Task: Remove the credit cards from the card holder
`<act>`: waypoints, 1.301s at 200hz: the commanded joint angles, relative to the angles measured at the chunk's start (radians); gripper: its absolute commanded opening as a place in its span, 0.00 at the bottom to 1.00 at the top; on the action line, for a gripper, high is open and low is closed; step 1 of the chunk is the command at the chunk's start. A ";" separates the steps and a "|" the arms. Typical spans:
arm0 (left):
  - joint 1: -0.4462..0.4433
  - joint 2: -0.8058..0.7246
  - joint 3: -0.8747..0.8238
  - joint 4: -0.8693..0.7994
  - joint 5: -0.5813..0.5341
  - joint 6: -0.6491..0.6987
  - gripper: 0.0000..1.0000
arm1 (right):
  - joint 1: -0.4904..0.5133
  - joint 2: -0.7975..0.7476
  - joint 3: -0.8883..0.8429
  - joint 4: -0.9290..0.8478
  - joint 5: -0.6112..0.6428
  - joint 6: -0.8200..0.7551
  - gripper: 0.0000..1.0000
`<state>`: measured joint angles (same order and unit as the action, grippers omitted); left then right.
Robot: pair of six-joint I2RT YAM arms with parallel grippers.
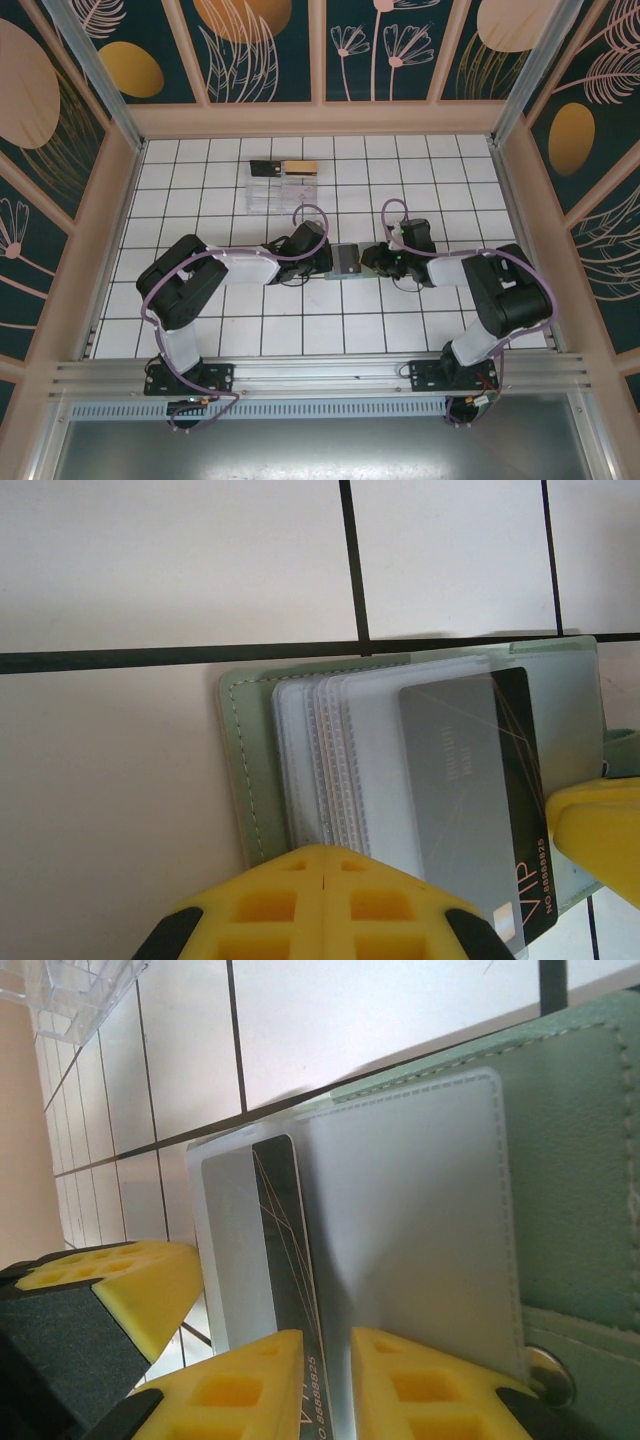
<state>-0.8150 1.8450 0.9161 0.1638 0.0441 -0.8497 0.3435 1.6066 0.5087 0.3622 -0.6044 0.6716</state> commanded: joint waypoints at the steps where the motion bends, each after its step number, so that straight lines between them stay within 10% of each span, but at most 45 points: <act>1: 0.002 0.015 -0.003 -0.050 0.011 0.001 0.00 | 0.008 0.028 0.005 0.035 -0.024 0.016 0.22; 77: 0.002 0.018 -0.006 -0.047 0.014 0.006 0.00 | 0.025 0.060 0.041 0.019 -0.045 -0.004 0.21; 111: 0.002 0.017 -0.008 -0.058 0.006 0.008 0.00 | 0.019 0.069 0.049 -0.019 -0.023 -0.014 0.05; 260: 0.002 0.002 -0.030 -0.061 -0.003 0.018 0.00 | -0.137 -0.039 -0.033 -0.154 -0.018 -0.101 0.08</act>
<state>-0.8150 1.8450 0.9161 0.1635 0.0441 -0.8486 0.2348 1.5887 0.5072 0.2787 -0.6540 0.6006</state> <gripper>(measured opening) 0.069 0.077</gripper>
